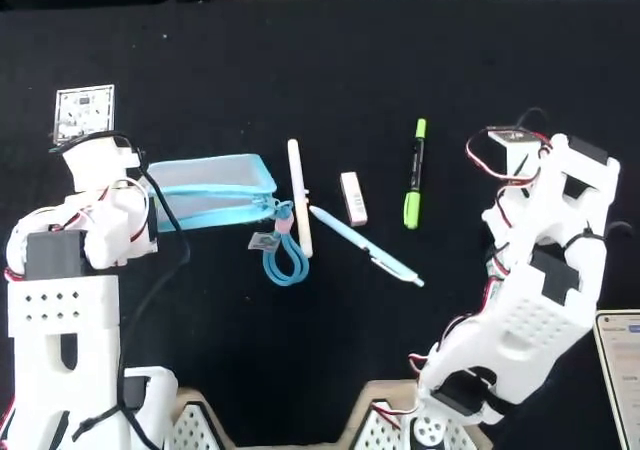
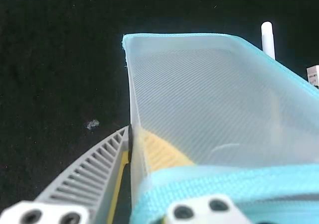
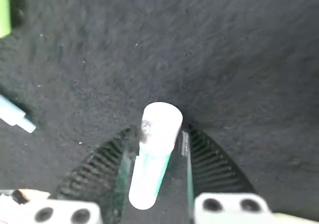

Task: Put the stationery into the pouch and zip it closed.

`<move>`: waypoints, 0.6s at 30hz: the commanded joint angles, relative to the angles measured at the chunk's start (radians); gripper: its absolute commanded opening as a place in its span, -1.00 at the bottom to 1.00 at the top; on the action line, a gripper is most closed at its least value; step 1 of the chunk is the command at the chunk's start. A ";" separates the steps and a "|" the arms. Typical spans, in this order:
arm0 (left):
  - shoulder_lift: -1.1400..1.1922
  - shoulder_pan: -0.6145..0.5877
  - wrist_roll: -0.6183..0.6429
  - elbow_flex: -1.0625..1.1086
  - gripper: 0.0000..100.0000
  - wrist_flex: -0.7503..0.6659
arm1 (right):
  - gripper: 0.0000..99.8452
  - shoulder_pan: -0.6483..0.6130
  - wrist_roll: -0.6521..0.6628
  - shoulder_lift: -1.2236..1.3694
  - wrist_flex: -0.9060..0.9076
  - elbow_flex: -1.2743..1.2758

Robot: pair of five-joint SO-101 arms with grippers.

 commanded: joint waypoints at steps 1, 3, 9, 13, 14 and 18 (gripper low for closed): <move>0.005 -0.015 0.014 0.035 -0.94 0.002 | -0.75 0.028 0.017 -0.004 0.008 -0.038; 0.005 -0.015 0.014 0.035 -0.94 0.002 | -0.75 0.034 0.018 -0.004 0.003 -0.036; 0.005 -0.015 0.014 0.035 -0.94 0.003 | -0.75 0.041 0.018 -0.004 -0.068 0.018; 0.005 -0.015 0.014 0.035 -0.94 0.003 | -0.77 0.044 0.018 -0.007 -0.094 0.041; 0.005 -0.015 0.014 0.035 -0.94 0.003 | -0.81 0.046 0.018 -0.008 -0.097 0.042; 0.005 -0.015 0.014 0.035 -0.94 0.003 | -0.98 0.049 0.015 -0.012 -0.098 0.035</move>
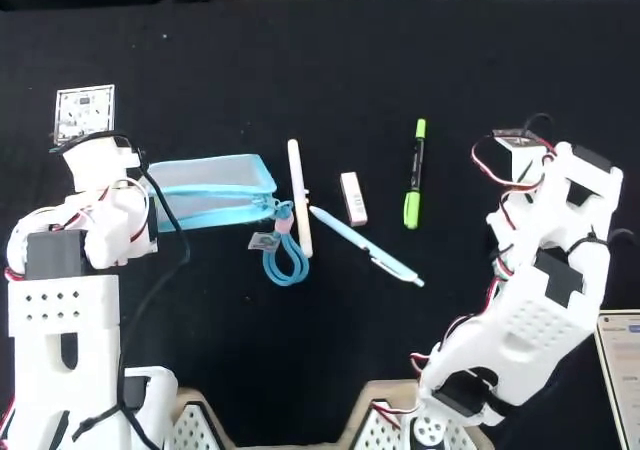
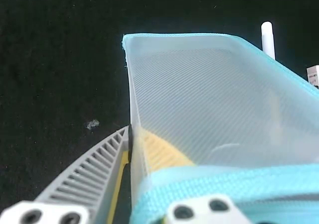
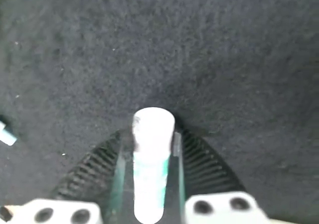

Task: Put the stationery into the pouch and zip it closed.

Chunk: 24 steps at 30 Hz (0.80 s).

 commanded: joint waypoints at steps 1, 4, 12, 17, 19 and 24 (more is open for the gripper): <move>0.005 -0.015 0.014 0.035 -0.94 0.003 | -0.97 0.020 0.008 -0.016 -0.011 -0.018; 0.005 -0.015 0.014 0.035 -0.94 0.003 | -0.98 0.020 0.006 -0.061 0.008 -0.056; 0.005 -0.015 0.014 0.033 -0.94 0.003 | -0.98 -0.020 0.006 -0.367 0.193 -0.113; 0.005 -0.013 0.014 0.036 -0.94 0.003 | -0.98 -0.080 0.005 -0.625 0.199 -0.022; 0.005 -0.010 0.014 0.038 -0.94 0.003 | -0.98 -0.124 -0.029 -0.734 0.206 0.018; 0.005 -0.010 0.014 0.038 -0.94 0.003 | -0.98 -0.295 -0.147 -1.044 0.207 0.067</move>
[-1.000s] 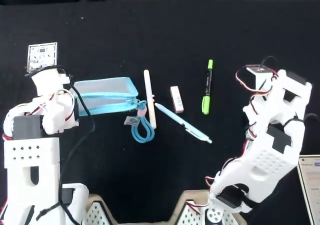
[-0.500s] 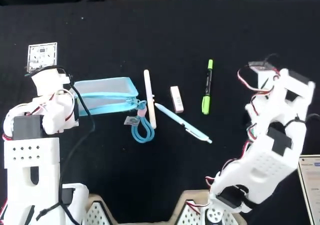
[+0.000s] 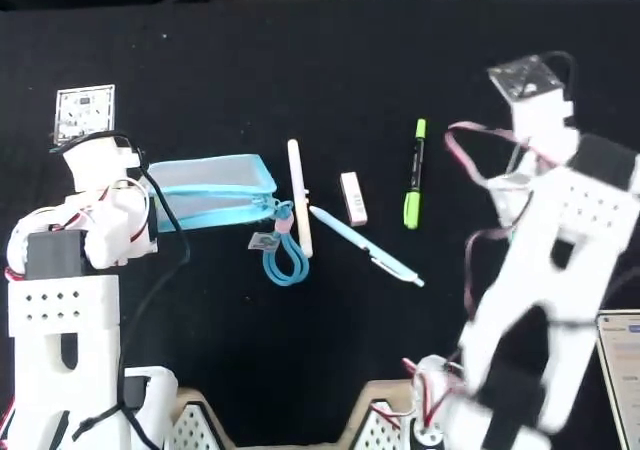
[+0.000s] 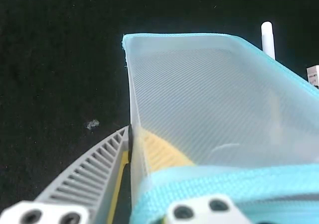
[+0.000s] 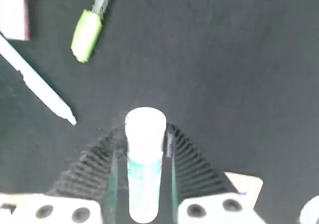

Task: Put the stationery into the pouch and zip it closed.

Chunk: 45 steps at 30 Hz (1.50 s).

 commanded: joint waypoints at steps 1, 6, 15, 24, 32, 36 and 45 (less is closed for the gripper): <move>0.006 -0.010 0.014 0.038 -0.94 0.003 | -0.98 -0.180 -0.117 -0.332 0.006 0.024; 0.006 -0.012 0.014 0.038 -0.94 0.003 | -0.98 -0.476 -0.342 -0.602 -0.052 0.074; 0.006 -0.015 0.014 0.038 -0.94 0.003 | -0.98 -1.016 -0.586 -0.938 -0.400 0.355; 0.006 -0.015 0.014 0.038 -0.94 0.002 | -0.98 -1.220 -0.591 -1.141 -0.867 0.776; 0.006 -0.015 0.014 0.038 -0.94 0.000 | -0.98 -1.277 -0.583 -1.221 -1.297 1.096; 0.006 -0.015 0.014 0.038 -0.94 0.000 | -0.98 -1.300 -0.583 -1.216 -1.476 1.194; 0.006 -0.010 0.014 0.038 -0.94 0.000 | -0.98 -1.295 -0.559 -1.211 -1.725 1.360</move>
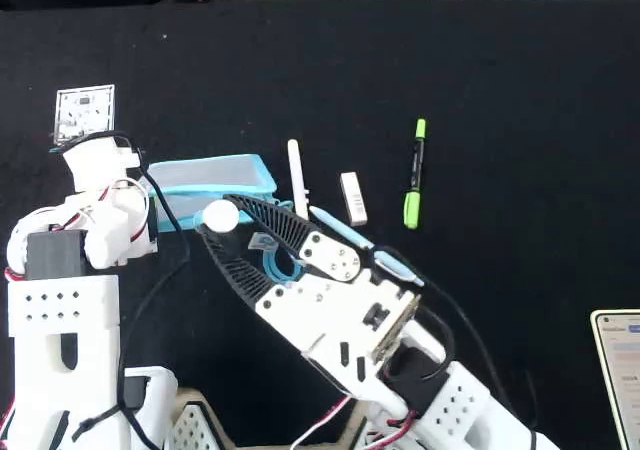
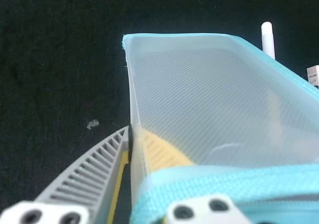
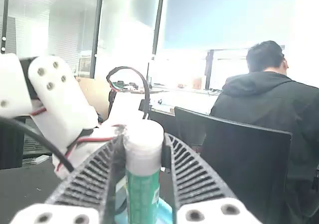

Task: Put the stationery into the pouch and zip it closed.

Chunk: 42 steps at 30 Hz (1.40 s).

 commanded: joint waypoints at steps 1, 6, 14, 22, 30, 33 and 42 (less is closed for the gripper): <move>0.006 -0.010 0.014 0.038 -0.94 0.000 | -0.98 -0.005 0.054 0.001 -0.098 0.030; 0.006 -0.015 0.014 0.038 -0.94 0.000 | -0.98 -0.005 0.172 0.122 -0.226 0.031; 0.006 -0.015 0.014 0.038 -0.94 0.002 | -0.98 -0.005 0.178 0.432 -0.454 0.027; 0.006 -0.015 0.012 0.038 -0.94 0.002 | -0.97 -0.005 0.176 0.559 -0.430 0.008; 0.006 -0.016 0.012 0.038 -0.94 0.000 | -0.68 -0.011 0.172 0.559 0.112 -0.209; 0.006 -0.016 0.012 0.038 -0.94 0.000 | -0.68 -0.011 0.172 0.559 0.232 -0.277; 0.006 -0.016 0.011 0.038 -0.94 0.002 | -0.68 -0.003 0.172 0.337 0.569 -0.366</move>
